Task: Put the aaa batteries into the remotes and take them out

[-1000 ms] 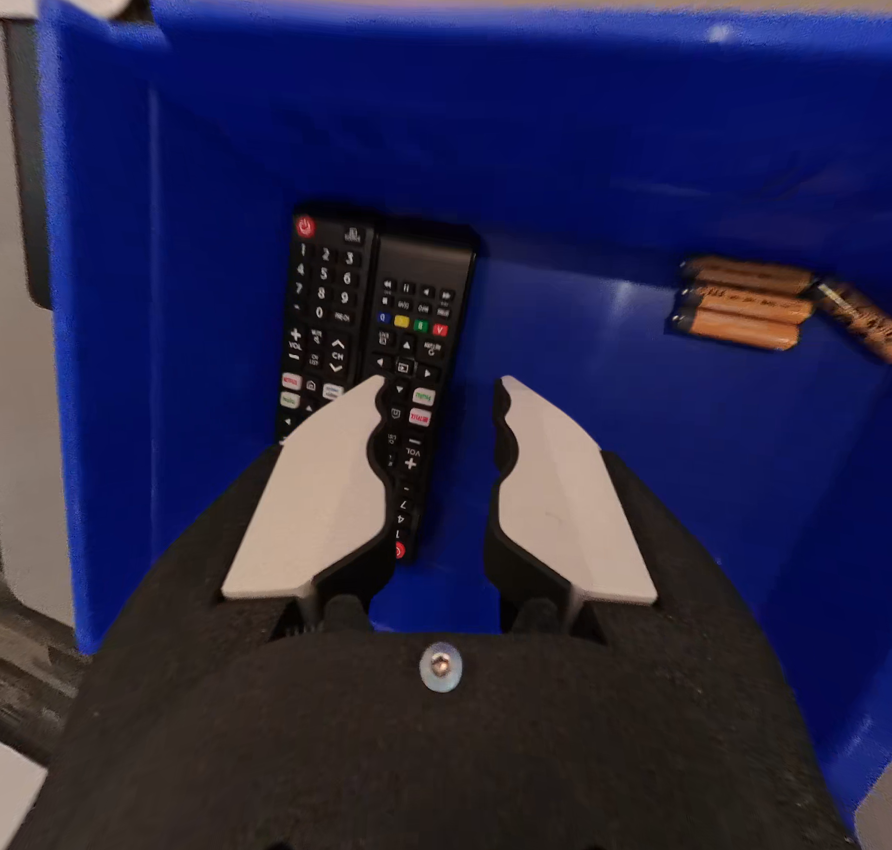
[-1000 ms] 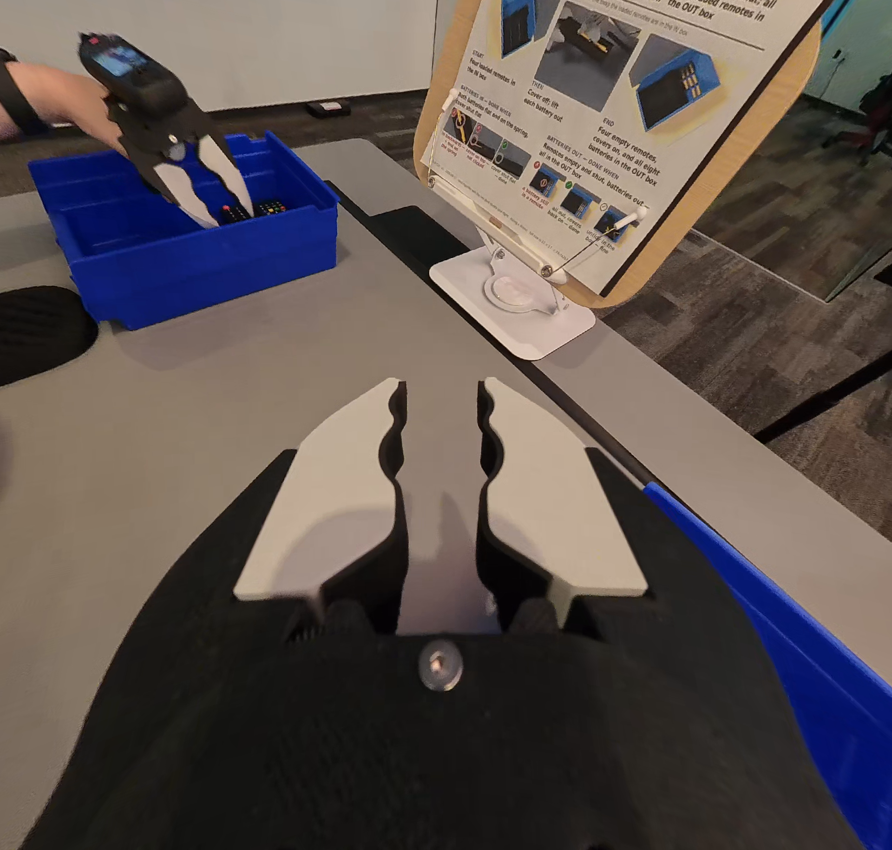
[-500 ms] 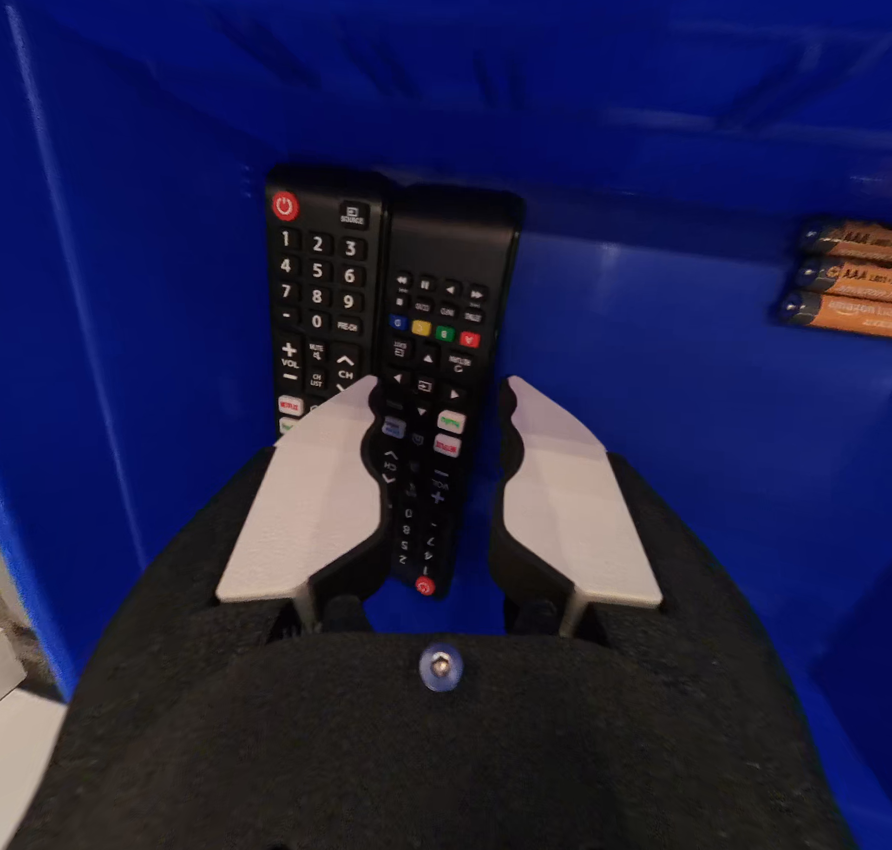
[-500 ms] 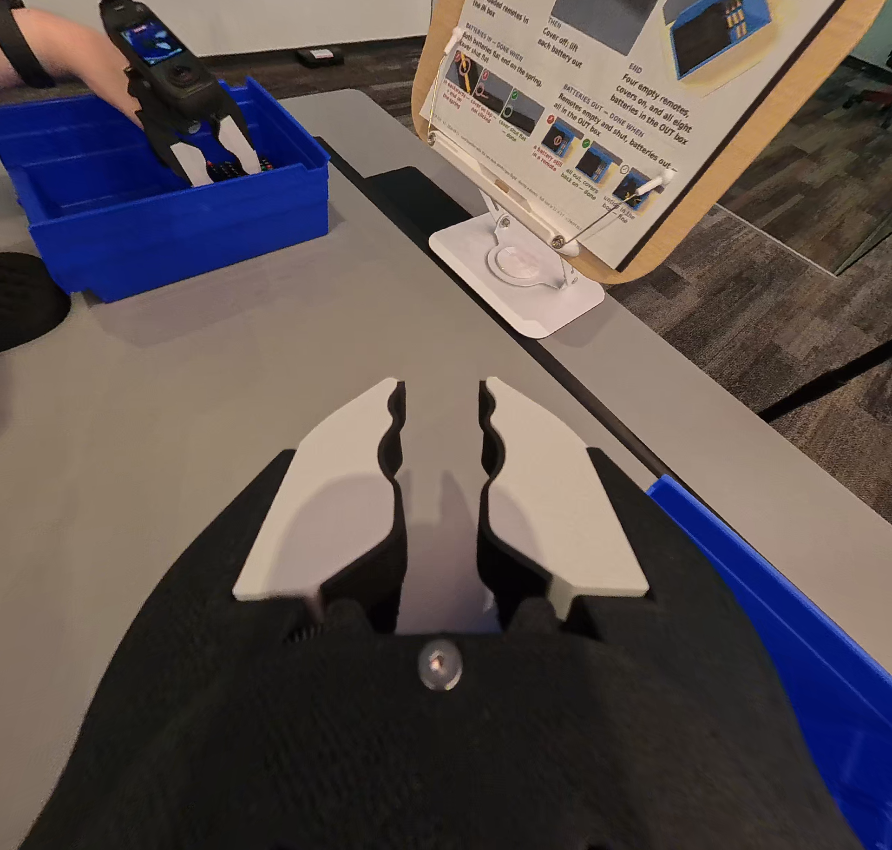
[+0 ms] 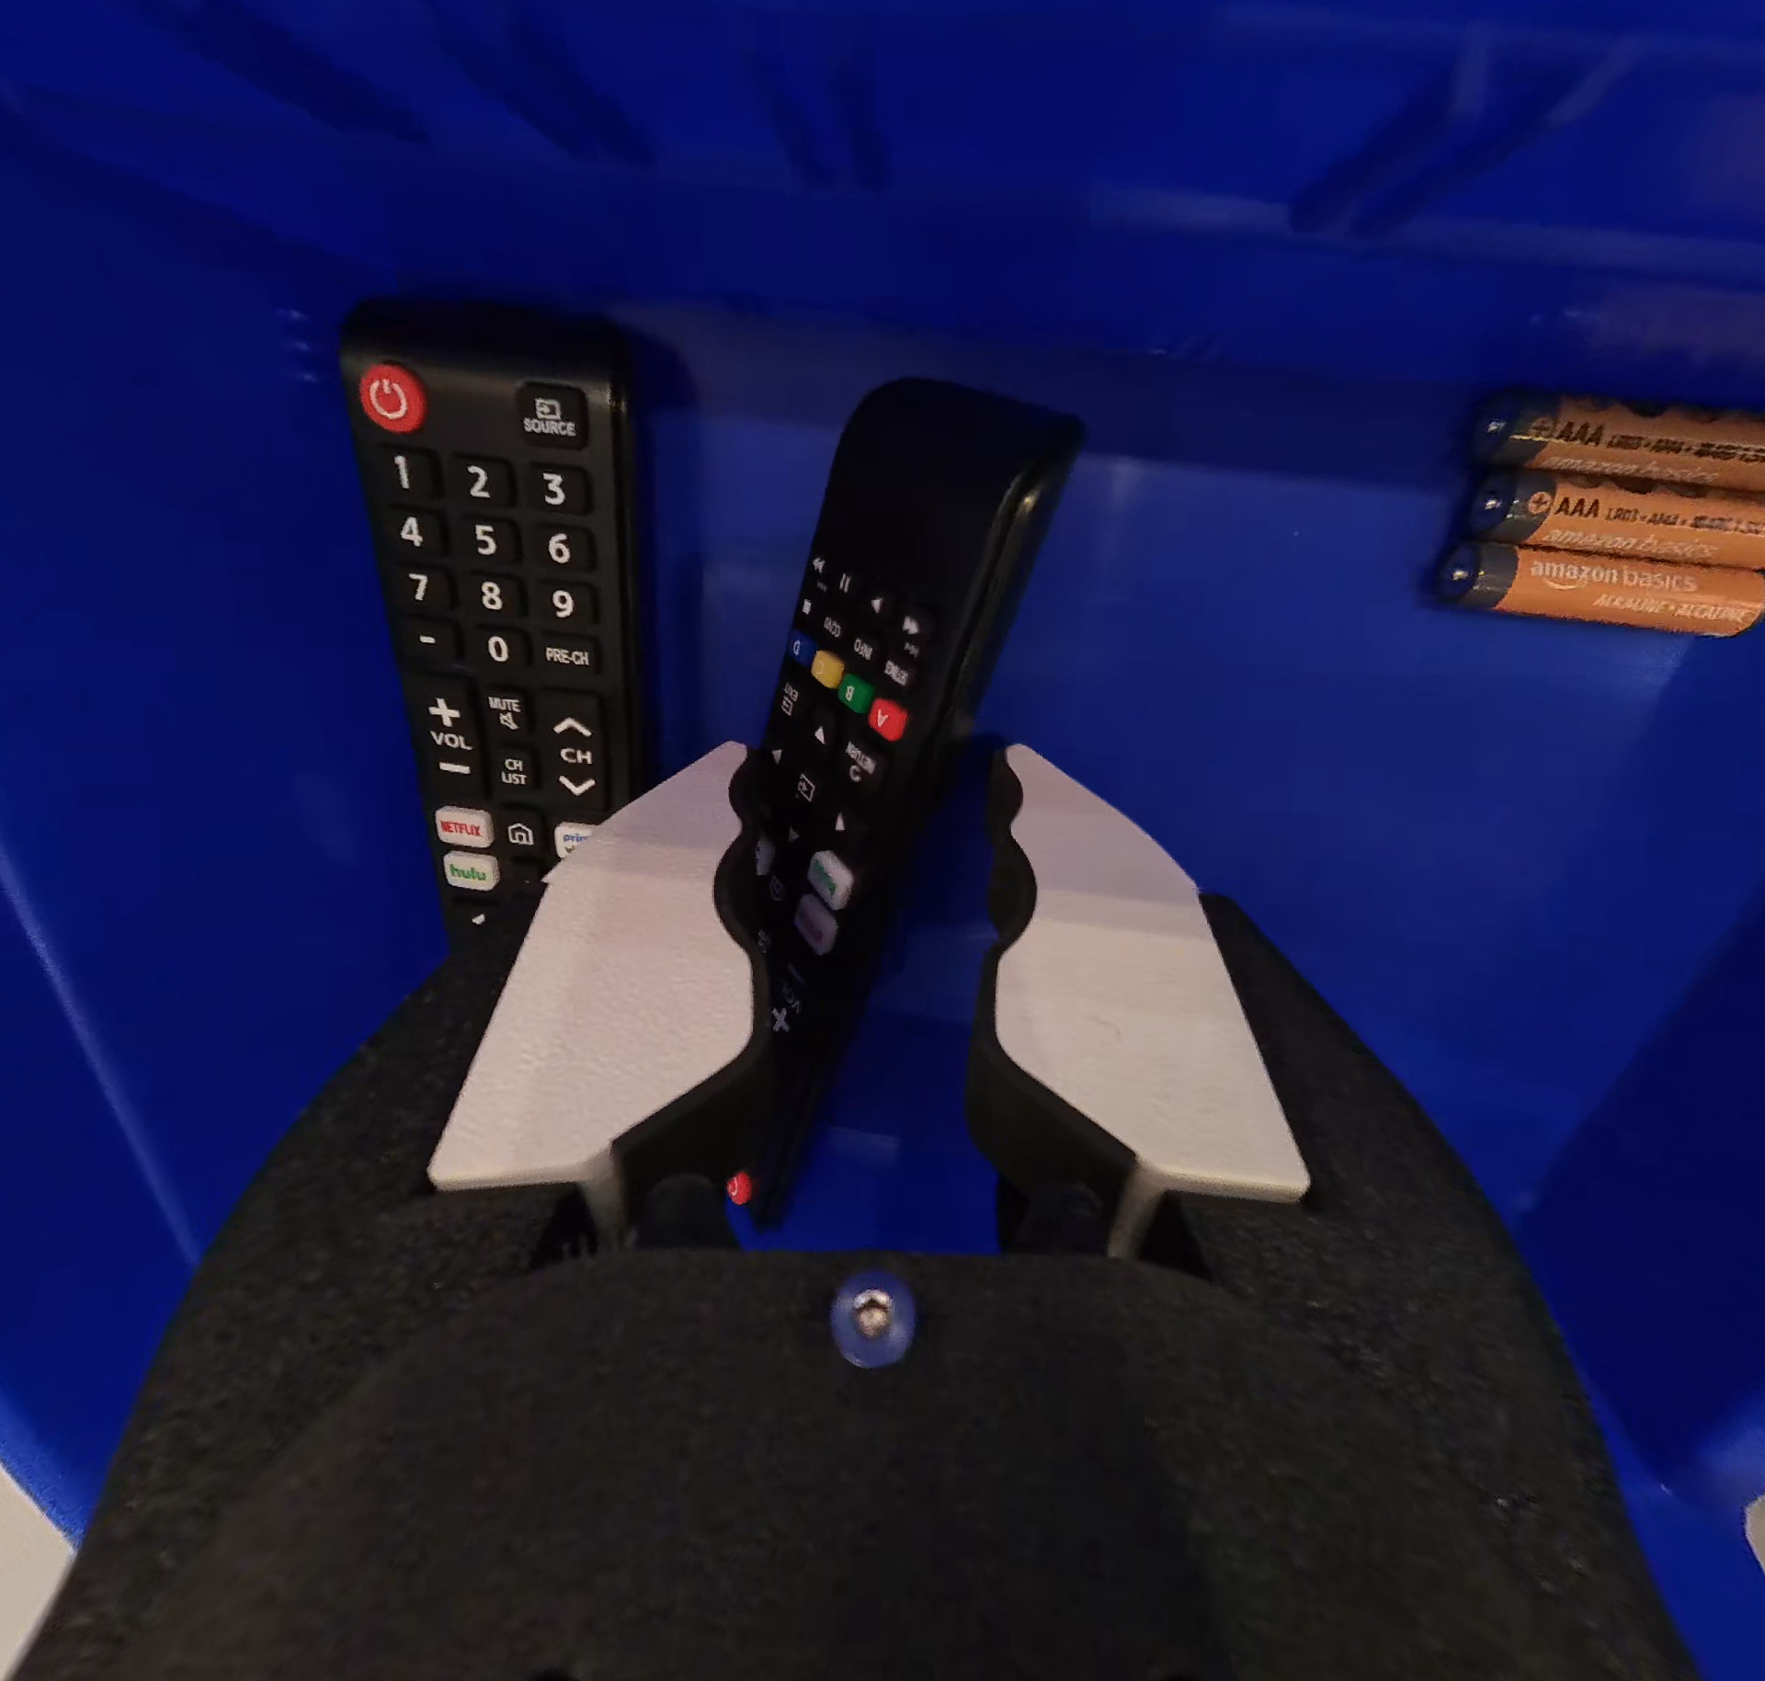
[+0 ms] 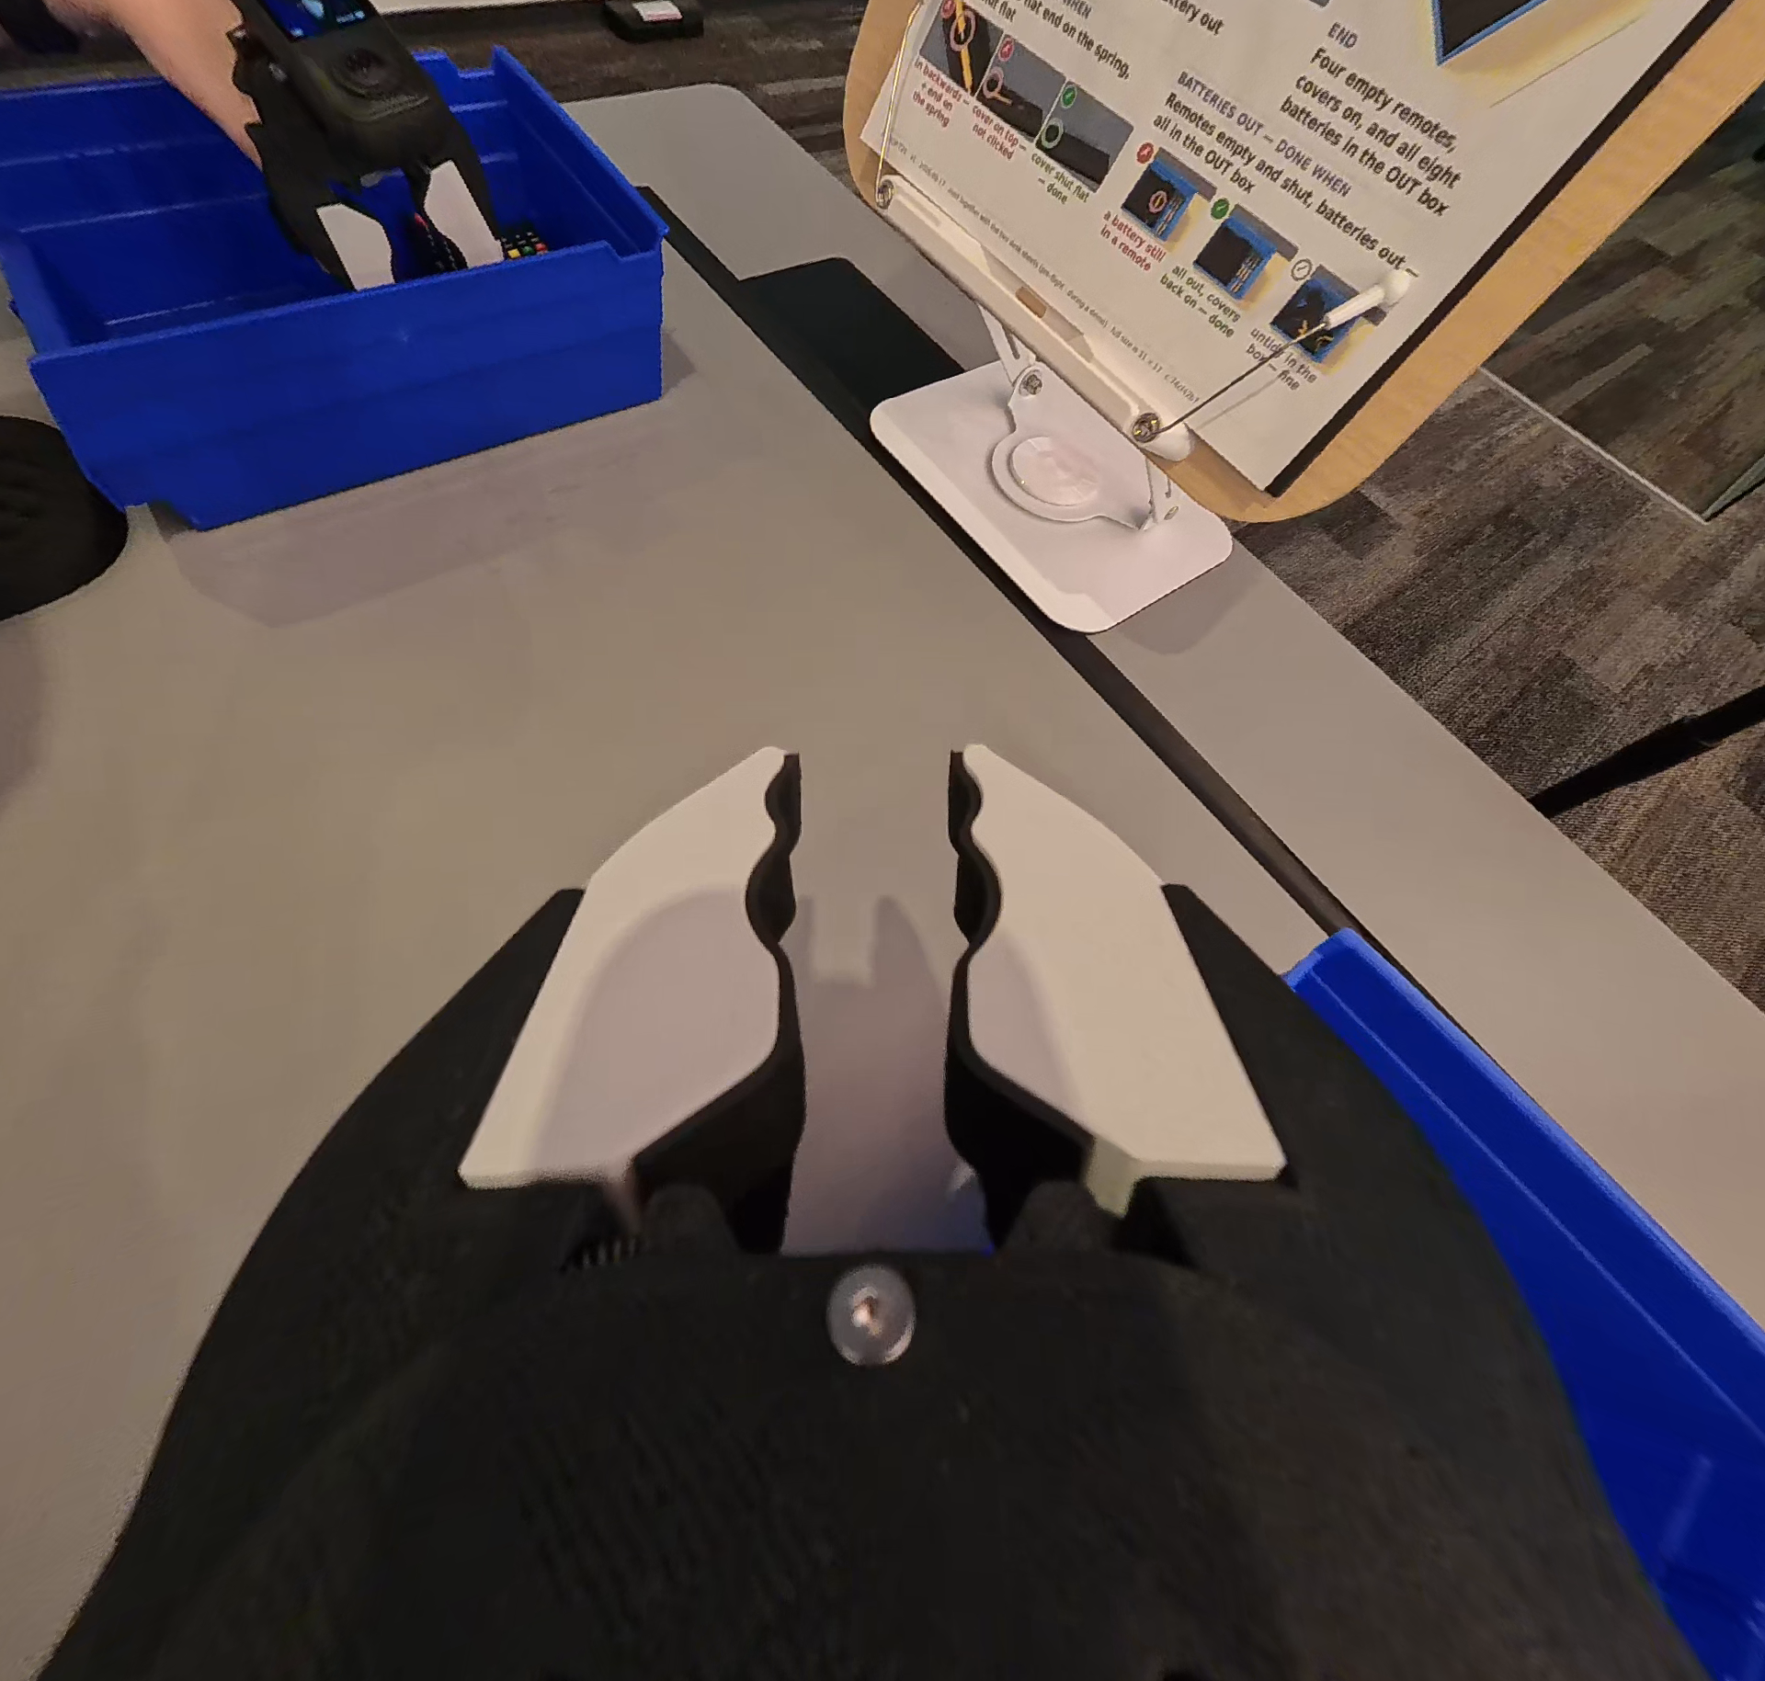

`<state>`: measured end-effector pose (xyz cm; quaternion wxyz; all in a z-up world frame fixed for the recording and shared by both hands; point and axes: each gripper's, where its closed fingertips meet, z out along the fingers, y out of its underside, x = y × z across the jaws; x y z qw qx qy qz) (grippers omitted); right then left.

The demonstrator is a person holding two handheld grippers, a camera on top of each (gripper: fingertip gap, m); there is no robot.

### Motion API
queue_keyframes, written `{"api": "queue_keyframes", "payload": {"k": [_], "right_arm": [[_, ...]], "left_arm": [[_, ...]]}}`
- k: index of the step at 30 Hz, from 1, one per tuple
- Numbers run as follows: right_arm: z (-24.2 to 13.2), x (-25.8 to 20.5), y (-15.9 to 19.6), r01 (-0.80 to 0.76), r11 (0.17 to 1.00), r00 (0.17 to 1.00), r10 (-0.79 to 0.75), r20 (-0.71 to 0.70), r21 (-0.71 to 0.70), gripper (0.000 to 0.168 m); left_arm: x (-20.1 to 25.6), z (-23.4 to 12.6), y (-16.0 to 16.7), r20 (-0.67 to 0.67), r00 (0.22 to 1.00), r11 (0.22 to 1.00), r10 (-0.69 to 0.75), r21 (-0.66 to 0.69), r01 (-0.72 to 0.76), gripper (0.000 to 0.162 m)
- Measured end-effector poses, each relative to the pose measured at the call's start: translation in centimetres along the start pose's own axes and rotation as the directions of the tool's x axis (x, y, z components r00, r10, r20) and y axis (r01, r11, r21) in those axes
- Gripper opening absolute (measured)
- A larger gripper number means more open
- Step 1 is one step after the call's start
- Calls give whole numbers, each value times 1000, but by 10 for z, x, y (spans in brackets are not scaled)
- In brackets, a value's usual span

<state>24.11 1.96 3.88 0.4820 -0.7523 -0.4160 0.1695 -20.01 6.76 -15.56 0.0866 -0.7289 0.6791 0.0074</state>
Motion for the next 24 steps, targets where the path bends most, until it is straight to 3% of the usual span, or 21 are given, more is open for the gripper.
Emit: {"api": "queue_keyframes", "payload": {"k": [10,24], "right_arm": [[4,-2,2,11,1000,1000,-11,4,-15,31],[14,-4,9,31,998,999,-30,18,-53,31]], "left_arm": [[11,-6,0,-103,995,999,14,-35,-18,49],[15,4,1,-138,990,995,33,-86,-45,52]]}}
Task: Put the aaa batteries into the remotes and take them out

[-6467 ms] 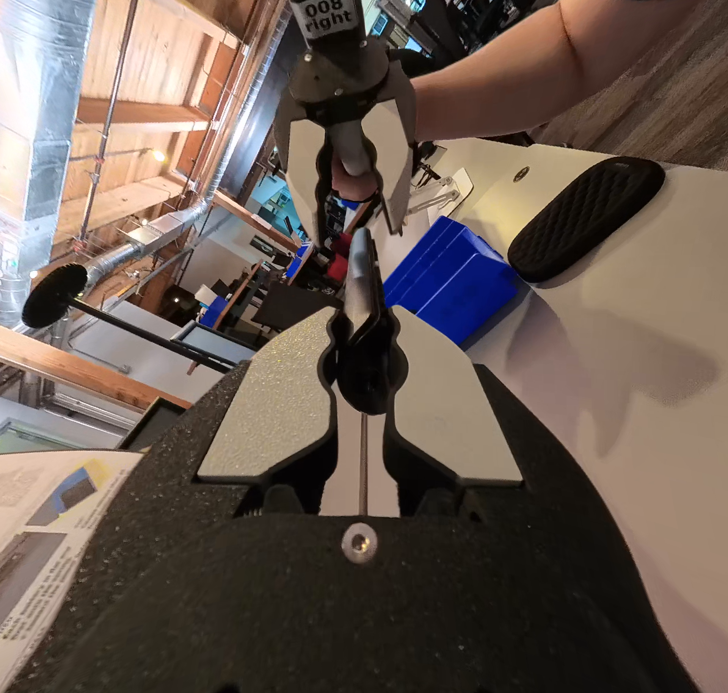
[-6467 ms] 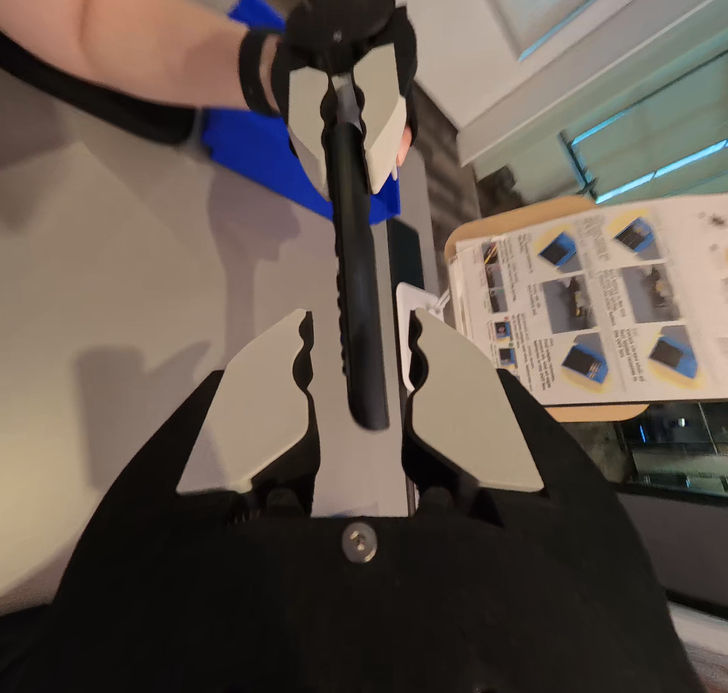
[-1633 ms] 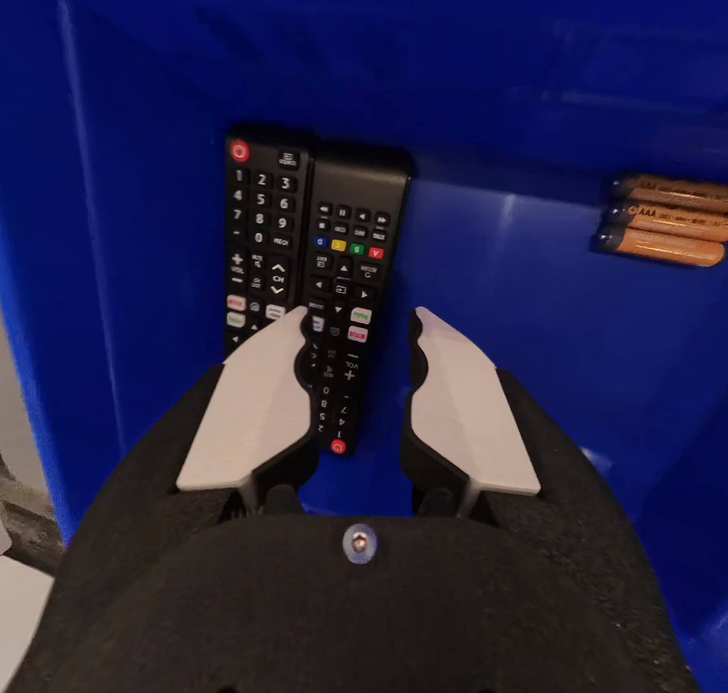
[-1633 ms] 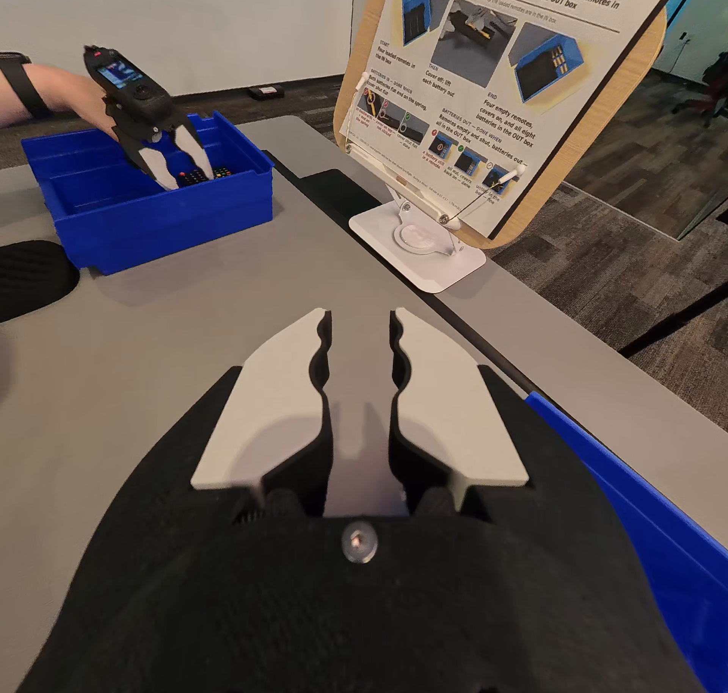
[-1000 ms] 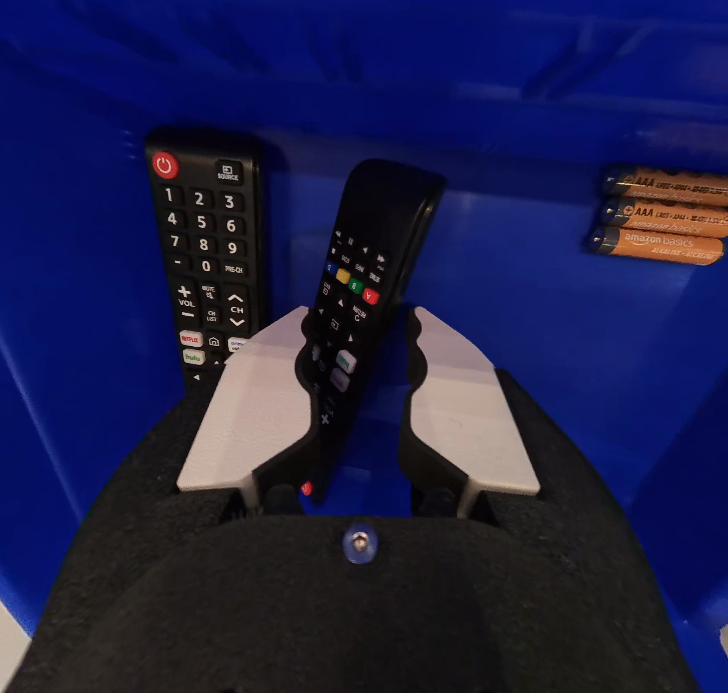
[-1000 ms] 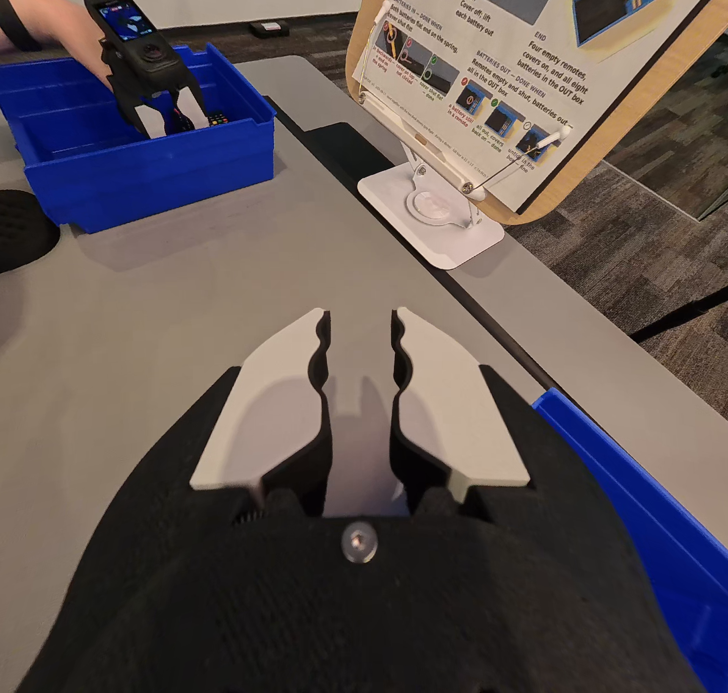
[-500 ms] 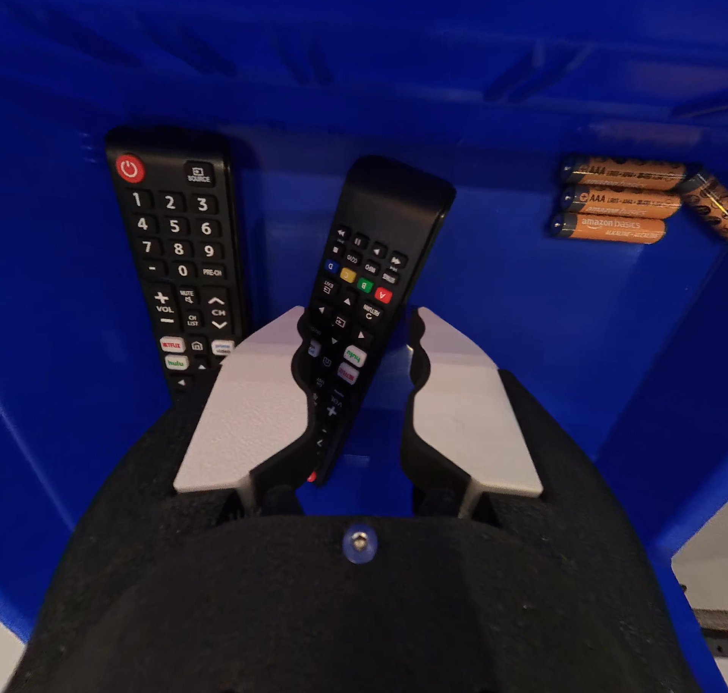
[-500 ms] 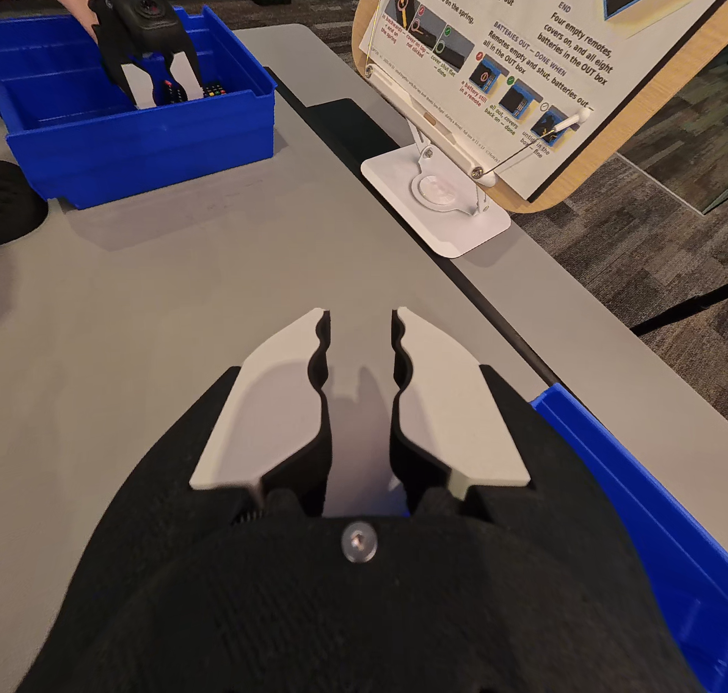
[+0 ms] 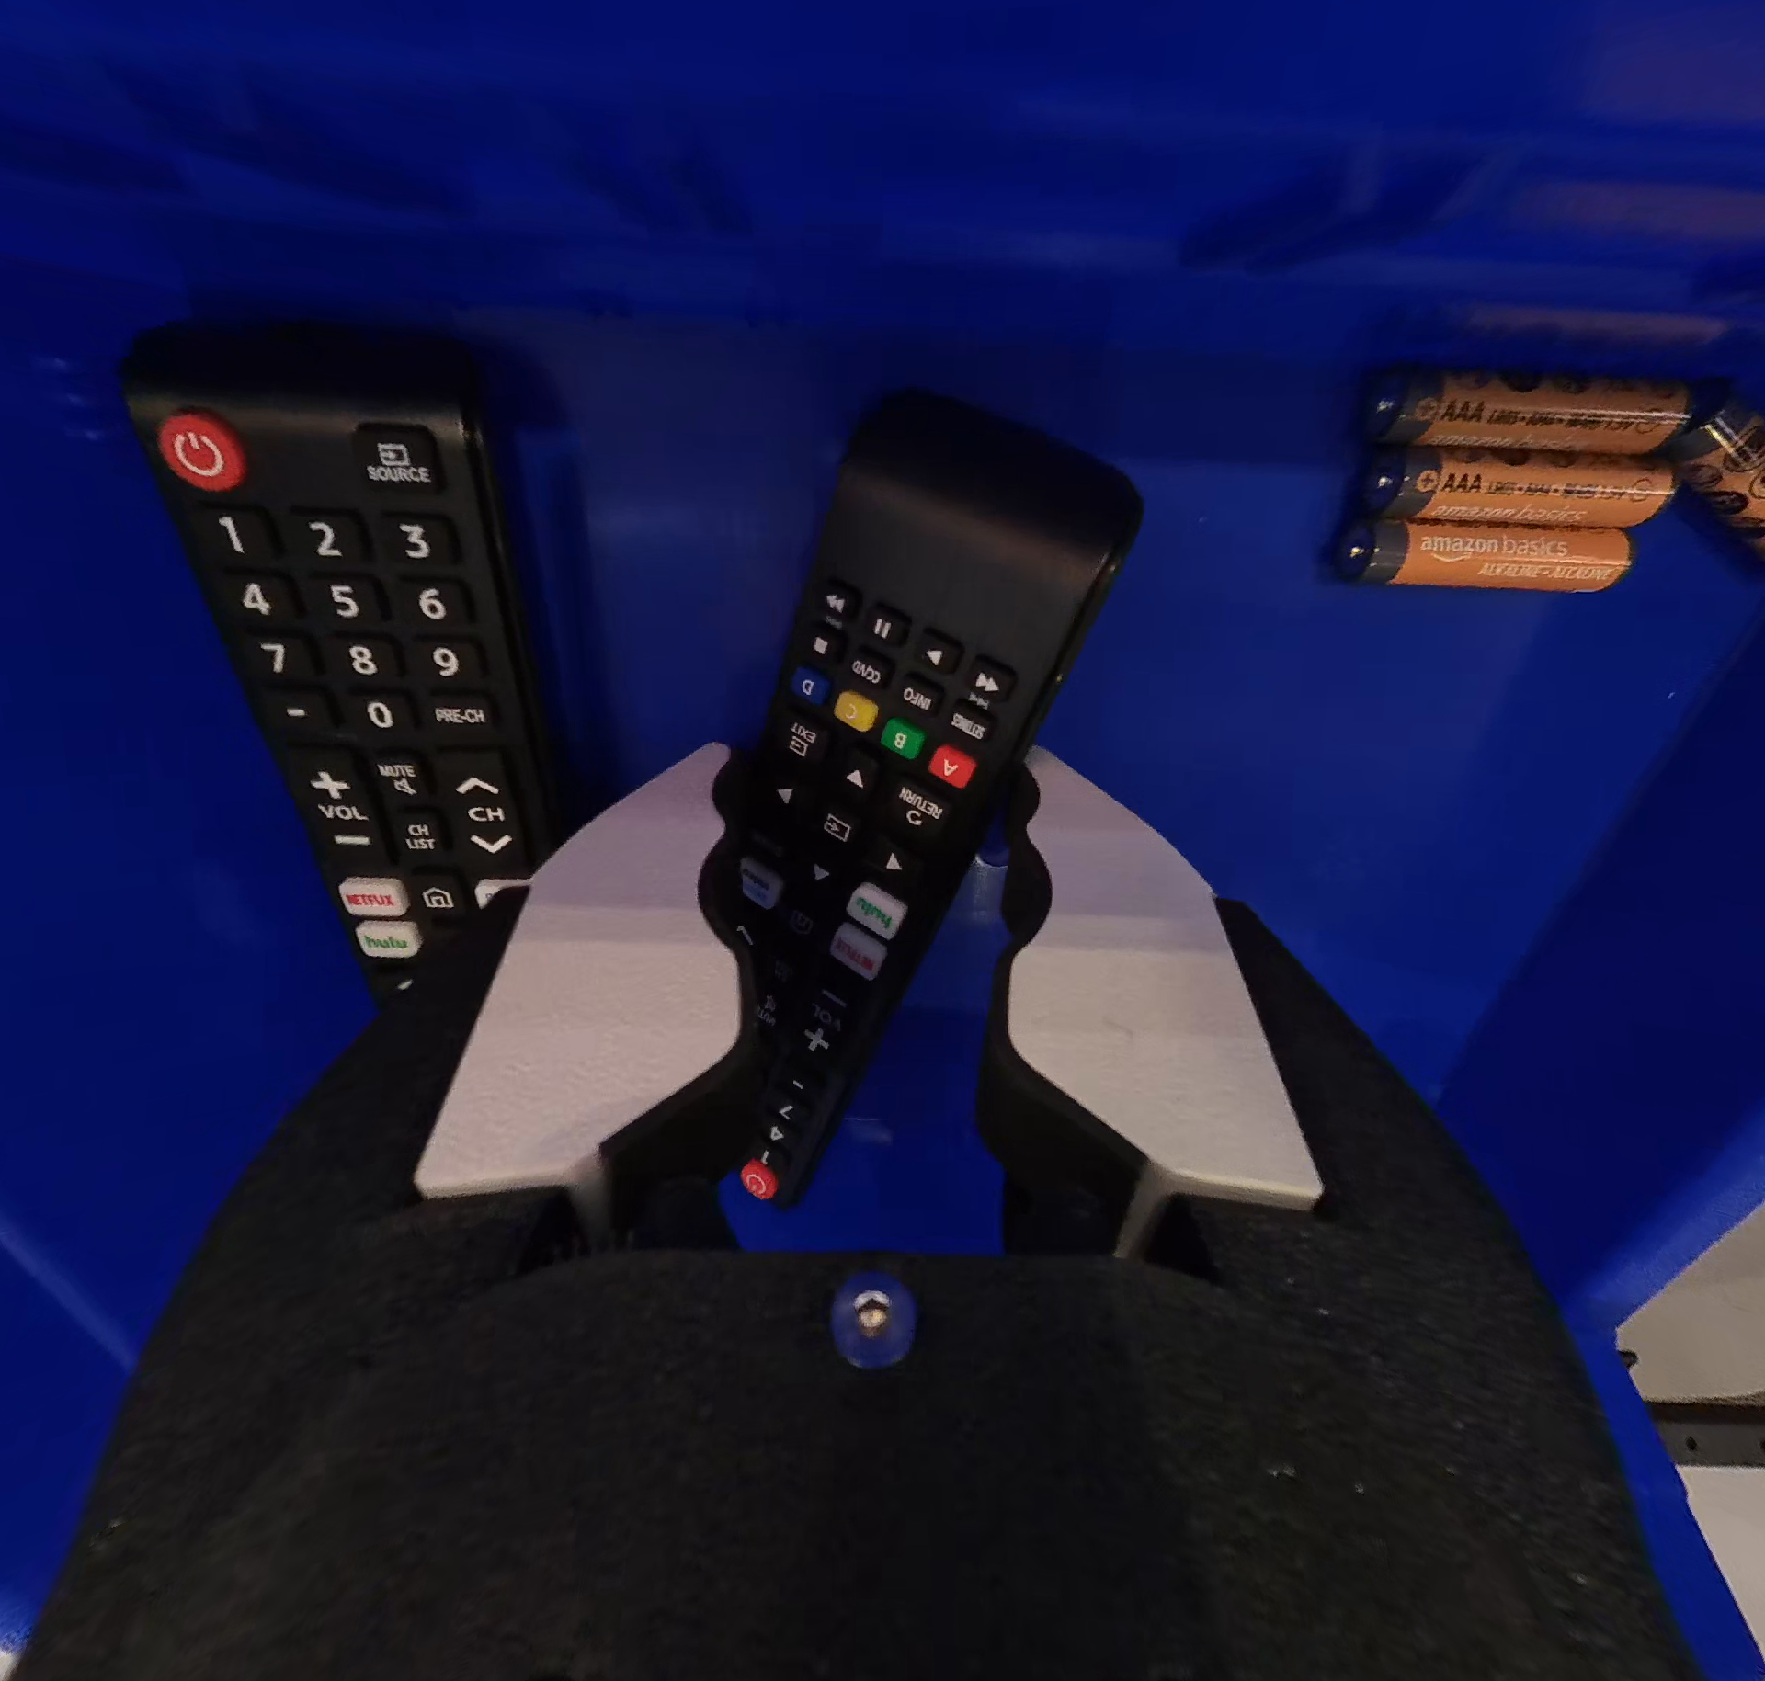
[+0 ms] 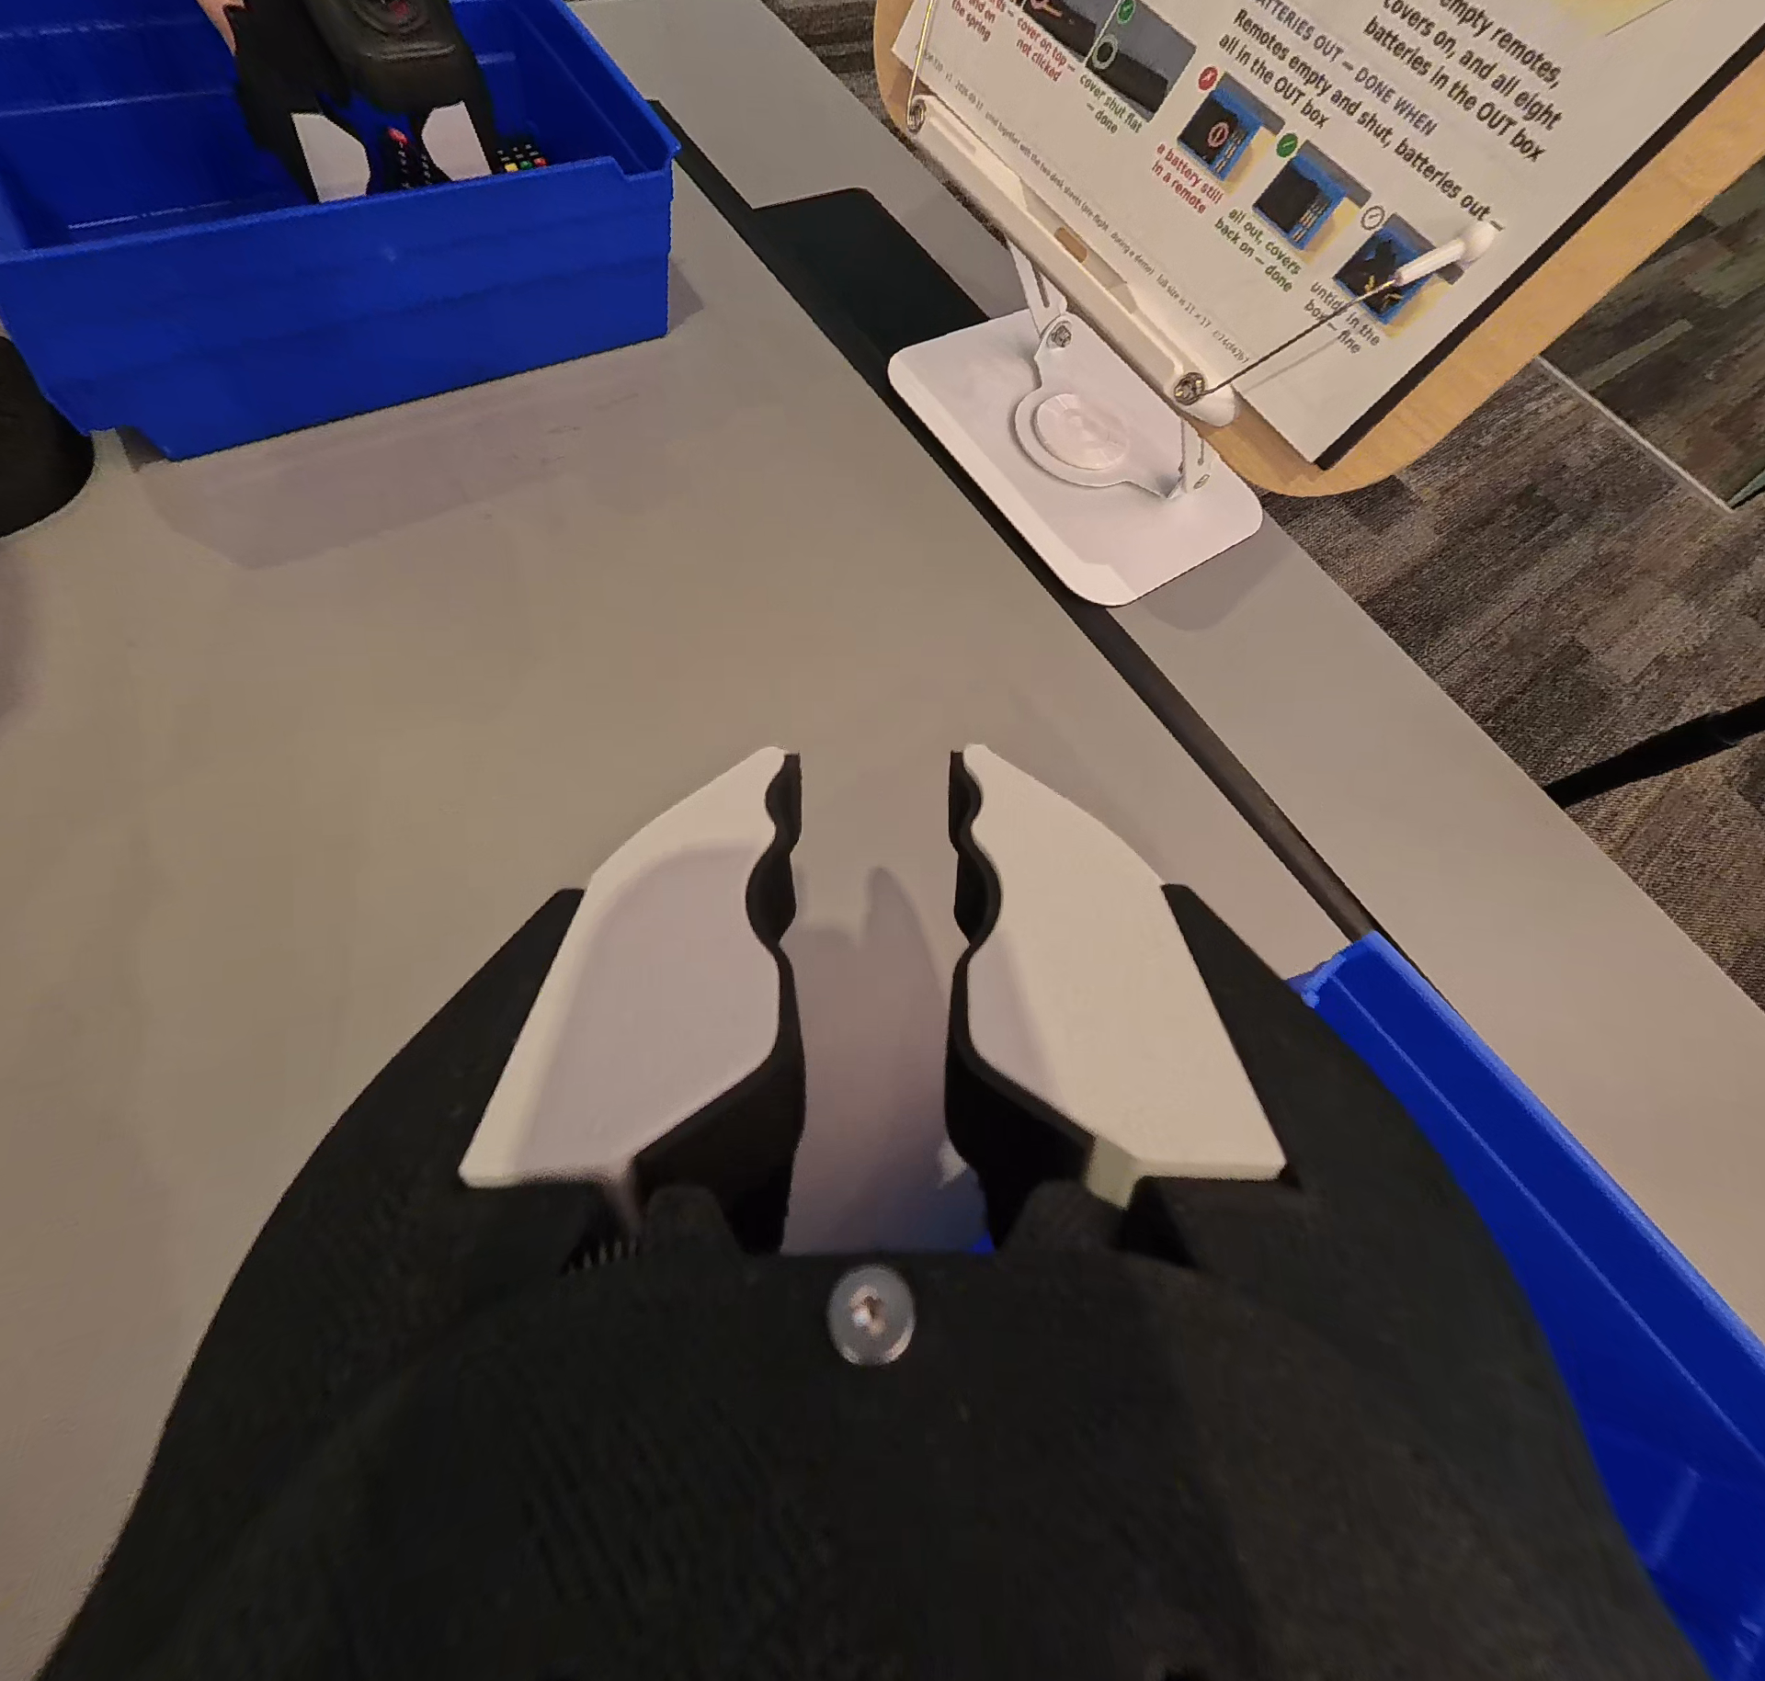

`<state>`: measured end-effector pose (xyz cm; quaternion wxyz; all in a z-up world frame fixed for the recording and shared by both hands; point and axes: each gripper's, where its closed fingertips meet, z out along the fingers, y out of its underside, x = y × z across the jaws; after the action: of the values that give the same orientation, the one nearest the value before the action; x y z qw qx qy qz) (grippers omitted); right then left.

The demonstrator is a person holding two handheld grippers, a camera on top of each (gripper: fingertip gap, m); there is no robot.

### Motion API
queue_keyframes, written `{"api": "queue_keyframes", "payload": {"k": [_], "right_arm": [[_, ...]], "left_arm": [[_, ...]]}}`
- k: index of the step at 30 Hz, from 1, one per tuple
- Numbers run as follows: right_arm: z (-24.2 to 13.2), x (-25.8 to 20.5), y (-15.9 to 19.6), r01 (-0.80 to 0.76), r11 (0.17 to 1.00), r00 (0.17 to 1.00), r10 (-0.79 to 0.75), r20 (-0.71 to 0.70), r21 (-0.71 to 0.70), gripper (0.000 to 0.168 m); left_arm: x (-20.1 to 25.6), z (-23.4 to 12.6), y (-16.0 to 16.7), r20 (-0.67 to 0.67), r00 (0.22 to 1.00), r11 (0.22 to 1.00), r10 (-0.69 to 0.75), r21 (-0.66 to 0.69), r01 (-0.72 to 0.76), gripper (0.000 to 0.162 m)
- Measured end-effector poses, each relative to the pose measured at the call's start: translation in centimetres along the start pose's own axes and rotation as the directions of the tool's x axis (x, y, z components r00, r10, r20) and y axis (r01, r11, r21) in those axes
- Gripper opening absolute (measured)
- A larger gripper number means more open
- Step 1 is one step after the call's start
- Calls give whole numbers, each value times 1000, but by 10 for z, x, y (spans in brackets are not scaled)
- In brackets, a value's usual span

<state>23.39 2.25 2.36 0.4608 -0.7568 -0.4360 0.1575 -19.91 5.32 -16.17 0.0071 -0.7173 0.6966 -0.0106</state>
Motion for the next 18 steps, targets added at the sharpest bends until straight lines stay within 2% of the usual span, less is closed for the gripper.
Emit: {"api": "queue_keyframes", "payload": {"k": [5,8,14,18], "right_arm": [[3,-1,2,9,1000,1000,-9,3,-12,31],[4,-3,1,14,1000,1000,-14,10,-6,31],[13,-17,-14,46,997,998,-49,45,69,31],[27,-51,-39,240,957,969,-247,24,164,29]], "left_arm": [[1,-3,0,17,1000,1000,-8,-16,8,49],[-5,-17,-3,78,996,999,-35,40,32,48],[-11,-78,-6,229,971,992,-66,116,41,46],[-4,-120,-36,269,962,980,-36,198,-18,45]]}}
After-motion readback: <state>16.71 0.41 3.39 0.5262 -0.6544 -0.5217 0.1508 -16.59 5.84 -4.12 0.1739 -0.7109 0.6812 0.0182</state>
